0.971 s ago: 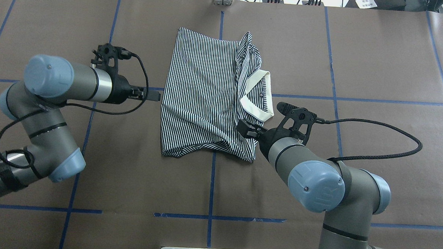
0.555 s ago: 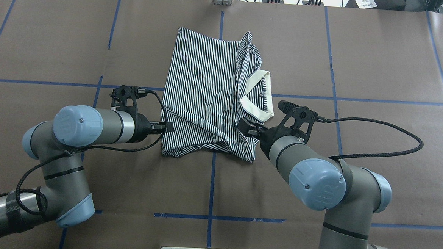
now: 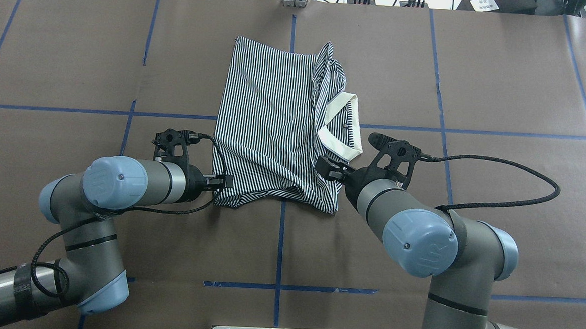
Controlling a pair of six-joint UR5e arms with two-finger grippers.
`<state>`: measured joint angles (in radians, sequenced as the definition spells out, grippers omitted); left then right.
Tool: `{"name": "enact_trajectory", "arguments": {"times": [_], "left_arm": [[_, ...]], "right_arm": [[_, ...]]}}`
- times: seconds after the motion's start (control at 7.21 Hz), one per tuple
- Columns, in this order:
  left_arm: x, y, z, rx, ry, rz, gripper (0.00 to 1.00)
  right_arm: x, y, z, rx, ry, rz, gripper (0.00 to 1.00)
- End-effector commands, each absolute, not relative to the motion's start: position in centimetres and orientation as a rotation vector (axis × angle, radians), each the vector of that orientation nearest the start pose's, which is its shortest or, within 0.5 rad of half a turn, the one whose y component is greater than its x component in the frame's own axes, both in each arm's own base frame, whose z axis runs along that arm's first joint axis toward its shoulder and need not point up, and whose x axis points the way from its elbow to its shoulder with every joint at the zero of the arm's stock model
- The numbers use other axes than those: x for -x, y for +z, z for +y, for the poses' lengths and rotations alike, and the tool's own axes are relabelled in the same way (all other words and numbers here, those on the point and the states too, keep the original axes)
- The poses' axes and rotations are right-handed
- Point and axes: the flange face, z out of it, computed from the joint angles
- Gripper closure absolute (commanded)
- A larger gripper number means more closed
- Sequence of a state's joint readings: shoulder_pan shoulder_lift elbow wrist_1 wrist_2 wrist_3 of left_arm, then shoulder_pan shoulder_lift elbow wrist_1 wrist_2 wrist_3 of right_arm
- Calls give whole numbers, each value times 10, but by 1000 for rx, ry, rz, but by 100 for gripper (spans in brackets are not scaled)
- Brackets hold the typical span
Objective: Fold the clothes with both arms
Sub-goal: 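Lower the left gripper to the shirt's near edge beside the right gripper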
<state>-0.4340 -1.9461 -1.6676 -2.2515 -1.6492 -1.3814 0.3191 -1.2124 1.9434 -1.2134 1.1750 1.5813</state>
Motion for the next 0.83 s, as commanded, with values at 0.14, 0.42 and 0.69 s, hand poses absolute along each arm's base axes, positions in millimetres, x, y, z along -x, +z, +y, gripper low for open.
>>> {"name": "enact_trajectory", "arguments": {"times": [0.14,0.42,0.69], "left_arm": [[-532,326,-371,-266,-172,1129,48],[-531,326,-371,-268,-174,1131,83],[-526,327,-371,-272,-175,1130,100]], "right_arm": [[486,255,-342,-522,510,-1012,0],[486,256,-342,-522,509,-1011,0],[489,260,-343,-520,511,-1001,0]]}}
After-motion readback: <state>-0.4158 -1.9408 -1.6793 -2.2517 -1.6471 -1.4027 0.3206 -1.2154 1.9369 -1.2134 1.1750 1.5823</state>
